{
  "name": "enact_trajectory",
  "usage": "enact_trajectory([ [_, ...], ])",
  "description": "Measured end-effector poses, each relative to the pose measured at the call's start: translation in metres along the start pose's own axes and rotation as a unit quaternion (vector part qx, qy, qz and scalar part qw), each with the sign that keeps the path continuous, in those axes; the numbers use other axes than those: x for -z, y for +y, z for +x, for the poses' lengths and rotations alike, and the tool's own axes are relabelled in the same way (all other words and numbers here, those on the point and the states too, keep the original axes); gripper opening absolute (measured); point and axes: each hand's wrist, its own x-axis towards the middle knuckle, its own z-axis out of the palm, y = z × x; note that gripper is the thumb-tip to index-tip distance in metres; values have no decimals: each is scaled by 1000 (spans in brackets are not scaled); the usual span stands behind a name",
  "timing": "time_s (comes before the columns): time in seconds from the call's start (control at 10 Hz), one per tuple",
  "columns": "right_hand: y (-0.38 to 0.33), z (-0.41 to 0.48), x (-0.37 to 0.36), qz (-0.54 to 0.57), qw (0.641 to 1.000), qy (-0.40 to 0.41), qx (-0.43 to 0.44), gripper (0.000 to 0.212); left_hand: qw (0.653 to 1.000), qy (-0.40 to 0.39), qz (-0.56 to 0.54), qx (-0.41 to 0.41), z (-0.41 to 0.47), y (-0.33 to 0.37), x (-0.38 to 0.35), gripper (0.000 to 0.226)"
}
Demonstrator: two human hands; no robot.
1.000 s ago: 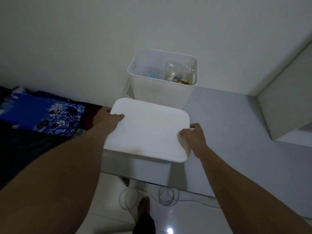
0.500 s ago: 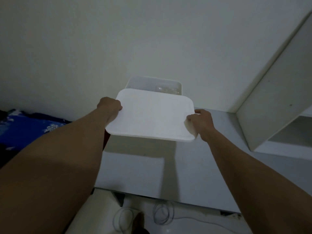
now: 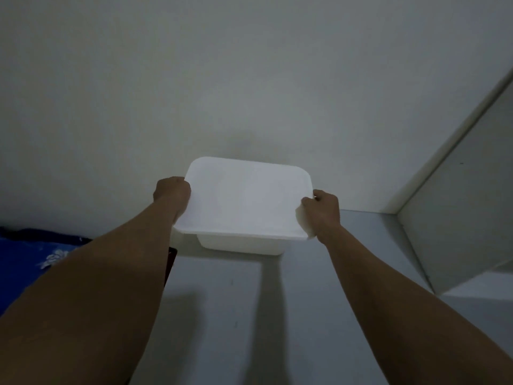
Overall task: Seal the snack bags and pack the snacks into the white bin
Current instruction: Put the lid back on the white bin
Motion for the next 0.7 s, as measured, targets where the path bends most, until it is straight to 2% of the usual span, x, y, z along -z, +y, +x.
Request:
enact_trajectory([
  [0.1, 1, 21, -26, -23, 1000, 2, -2, 8, 1000, 2, -14, 1, 29, -1, -13, 35],
  [0.2, 6, 37, -46, -24, 1000, 4, -1, 11, 998, 6, -53, 15, 48, -4, -23, 38],
  [0.3, 11, 47, -61, -48, 999, 12, -2, 12, 999, -13, -38, 15, 65, -13, -33, 39],
  [0.4, 15, 55, -69, -105, 994, 40, 10, 28, 1000, -13, -6, 7, 63, -14, -38, 39],
  [0.5, 18, 59, -68, -126, 990, 58, 30, 35, 999, -31, -4, -6, 68, -13, -45, 38],
  [0.7, 20, 65, -67, -145, 986, 69, 43, 29, 998, -45, 34, -35, 71, -10, -50, 43],
])
